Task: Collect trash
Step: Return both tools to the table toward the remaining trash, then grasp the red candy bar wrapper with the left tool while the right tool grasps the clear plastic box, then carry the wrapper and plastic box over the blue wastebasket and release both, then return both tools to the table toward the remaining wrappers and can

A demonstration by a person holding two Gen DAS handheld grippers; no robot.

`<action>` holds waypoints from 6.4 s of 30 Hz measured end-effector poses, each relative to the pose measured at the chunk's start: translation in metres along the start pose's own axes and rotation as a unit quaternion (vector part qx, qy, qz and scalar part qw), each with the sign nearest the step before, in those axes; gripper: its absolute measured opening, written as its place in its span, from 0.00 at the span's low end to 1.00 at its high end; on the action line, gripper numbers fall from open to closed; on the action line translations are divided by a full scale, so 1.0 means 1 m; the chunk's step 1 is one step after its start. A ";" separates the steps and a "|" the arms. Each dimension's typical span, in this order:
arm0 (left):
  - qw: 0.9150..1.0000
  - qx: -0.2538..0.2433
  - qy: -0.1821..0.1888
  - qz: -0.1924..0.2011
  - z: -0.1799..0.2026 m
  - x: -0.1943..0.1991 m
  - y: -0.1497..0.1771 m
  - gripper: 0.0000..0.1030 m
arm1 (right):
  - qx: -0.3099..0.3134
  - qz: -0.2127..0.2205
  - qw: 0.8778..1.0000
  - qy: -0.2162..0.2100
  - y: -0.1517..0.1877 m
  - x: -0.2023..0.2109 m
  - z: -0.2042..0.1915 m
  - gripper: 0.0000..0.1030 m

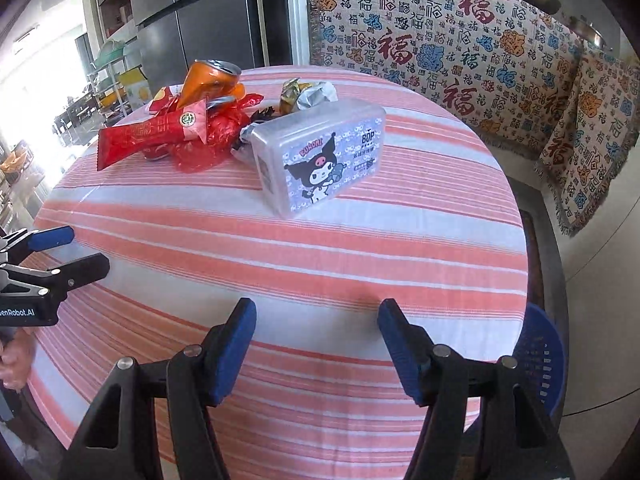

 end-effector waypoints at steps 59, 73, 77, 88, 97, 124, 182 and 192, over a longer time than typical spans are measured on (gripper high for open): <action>0.997 -0.051 0.051 0.003 0.017 -0.004 -0.012 0.77 | -0.178 0.009 0.983 -0.044 -0.045 -0.011 0.063 0.76; 0.995 -0.081 0.058 0.001 0.033 0.000 -0.005 0.78 | -0.118 0.010 0.993 0.002 -0.039 -0.022 0.051 0.77; 0.994 -0.089 0.066 0.001 0.035 0.005 -0.003 0.61 | -0.071 -0.004 0.997 0.044 -0.036 -0.047 0.030 0.78; 0.986 -0.031 0.164 -0.006 0.025 0.015 -0.002 0.57 | -0.078 -0.043 0.994 0.059 -0.027 -0.033 0.074 0.78; 0.990 -0.067 0.119 -0.030 0.027 0.009 -0.018 0.70 | -0.045 -0.025 0.998 0.027 -0.062 -0.022 0.067 0.79; 0.987 -0.054 0.149 -0.004 0.074 0.024 -0.043 0.12 | -0.108 -0.022 0.993 -0.034 -0.059 0.013 0.089 0.62; 0.934 -0.186 0.305 -0.020 0.448 -0.091 -0.142 0.61 | -0.361 0.008 0.928 0.095 0.002 0.035 0.385 0.66; 0.941 -0.164 0.297 0.003 0.414 -0.054 -0.143 0.69 | -0.358 0.036 0.927 0.102 -0.005 0.050 0.381 0.68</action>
Point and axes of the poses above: each gripper's, at about its wrist camera, not at the fingertips, and x roughly against the way its jaws point, z to its right, y to its underside, the point moved 1 cm from there along -x, roughly the way its jaws point, and after that the axes turned 12 degrees about -x, right-handed, at the moved point
